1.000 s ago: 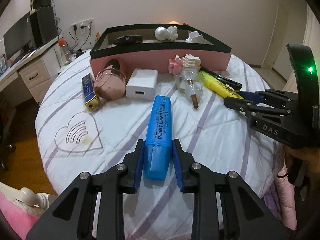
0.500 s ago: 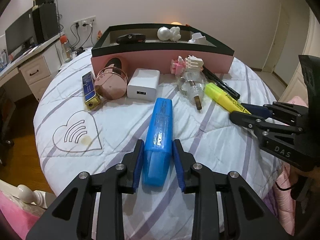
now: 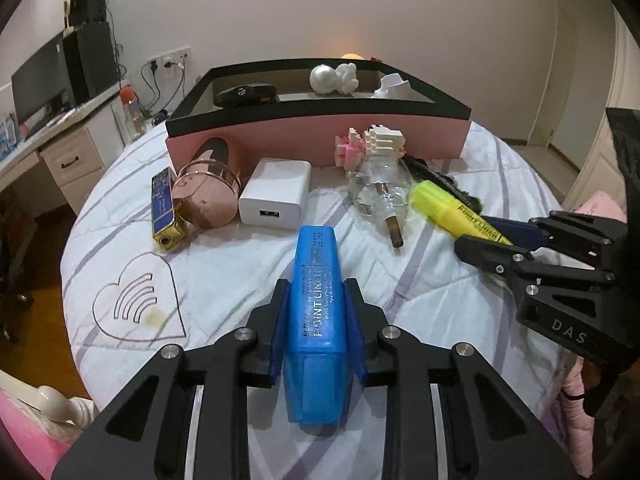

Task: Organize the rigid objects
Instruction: 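Close the left tool on the blue highlighter while the right tool closes on the yellow highlighter, then carry both highlighters into the pink box and open both tools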

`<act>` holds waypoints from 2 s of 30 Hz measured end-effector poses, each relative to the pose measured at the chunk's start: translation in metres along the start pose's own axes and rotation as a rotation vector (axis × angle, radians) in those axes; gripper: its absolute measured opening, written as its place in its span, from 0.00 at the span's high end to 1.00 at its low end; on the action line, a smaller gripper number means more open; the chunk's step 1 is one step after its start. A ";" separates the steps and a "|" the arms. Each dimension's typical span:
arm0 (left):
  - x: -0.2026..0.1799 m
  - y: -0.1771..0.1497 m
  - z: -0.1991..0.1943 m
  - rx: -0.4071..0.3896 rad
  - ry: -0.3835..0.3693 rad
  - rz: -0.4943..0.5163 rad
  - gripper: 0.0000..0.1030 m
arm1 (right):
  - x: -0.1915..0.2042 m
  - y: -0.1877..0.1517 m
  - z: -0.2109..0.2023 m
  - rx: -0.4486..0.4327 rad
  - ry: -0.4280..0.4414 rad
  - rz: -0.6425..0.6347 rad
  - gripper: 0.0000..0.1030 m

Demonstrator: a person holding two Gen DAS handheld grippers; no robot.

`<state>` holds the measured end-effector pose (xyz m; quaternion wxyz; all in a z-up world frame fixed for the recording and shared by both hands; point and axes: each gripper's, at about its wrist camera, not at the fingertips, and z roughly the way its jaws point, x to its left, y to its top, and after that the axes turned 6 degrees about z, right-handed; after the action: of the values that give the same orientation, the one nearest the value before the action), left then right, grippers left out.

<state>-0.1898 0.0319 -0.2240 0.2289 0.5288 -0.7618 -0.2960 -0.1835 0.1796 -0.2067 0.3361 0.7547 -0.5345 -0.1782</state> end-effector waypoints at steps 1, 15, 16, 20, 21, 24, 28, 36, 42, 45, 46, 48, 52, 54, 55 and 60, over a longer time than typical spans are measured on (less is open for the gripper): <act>0.002 -0.001 -0.002 -0.002 -0.009 -0.010 0.75 | 0.000 0.000 -0.001 0.008 0.012 0.005 0.74; 0.006 0.011 -0.052 -0.096 0.028 -0.033 0.75 | 0.006 0.009 -0.050 -0.105 0.049 0.055 0.74; 0.006 0.015 -0.061 -0.115 0.039 -0.028 0.75 | 0.006 0.010 -0.054 -0.114 0.050 0.055 0.74; 0.007 0.028 -0.086 -0.180 0.086 -0.032 0.75 | 0.008 0.022 -0.080 -0.202 0.050 0.058 0.74; 0.007 0.033 -0.095 -0.207 0.117 -0.034 0.75 | 0.008 0.024 -0.086 -0.218 0.051 0.058 0.74; 0.003 0.042 -0.110 -0.256 0.147 -0.030 0.74 | 0.009 0.034 -0.104 -0.293 0.058 0.061 0.74; 0.000 0.056 -0.128 -0.307 0.148 -0.009 0.74 | 0.013 0.045 -0.119 -0.350 0.058 0.053 0.74; 0.010 0.085 -0.172 -0.464 0.245 -0.036 0.74 | 0.020 0.068 -0.150 -0.456 0.061 0.031 0.74; 0.019 0.097 -0.177 -0.493 0.275 -0.022 0.74 | 0.019 0.085 -0.157 -0.500 0.068 0.021 0.74; 0.020 0.104 -0.170 -0.484 0.283 -0.013 0.74 | 0.018 0.093 -0.149 -0.499 0.071 0.014 0.74; 0.022 0.107 -0.167 -0.481 0.285 -0.013 0.74 | 0.019 0.095 -0.147 -0.498 0.073 0.013 0.74; 0.022 0.112 -0.161 -0.479 0.287 -0.007 0.74 | 0.019 0.100 -0.141 -0.490 0.078 0.008 0.74; 0.025 0.122 -0.146 -0.473 0.273 -0.002 0.74 | 0.015 0.108 -0.127 -0.473 0.084 0.002 0.74; 0.025 0.127 -0.136 -0.463 0.272 0.007 0.74 | 0.013 0.112 -0.118 -0.459 0.087 0.002 0.74; 0.026 0.131 -0.130 -0.455 0.269 0.010 0.74 | 0.012 0.113 -0.116 -0.456 0.086 0.002 0.74; 0.037 0.140 -0.102 -0.438 0.170 -0.017 0.74 | 0.006 0.125 -0.087 -0.409 0.075 -0.003 0.74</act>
<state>-0.2288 0.0136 -0.0520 0.3988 0.4959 -0.6530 -0.4106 -0.2127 0.1759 -0.0569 0.5017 0.6778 -0.4731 -0.2552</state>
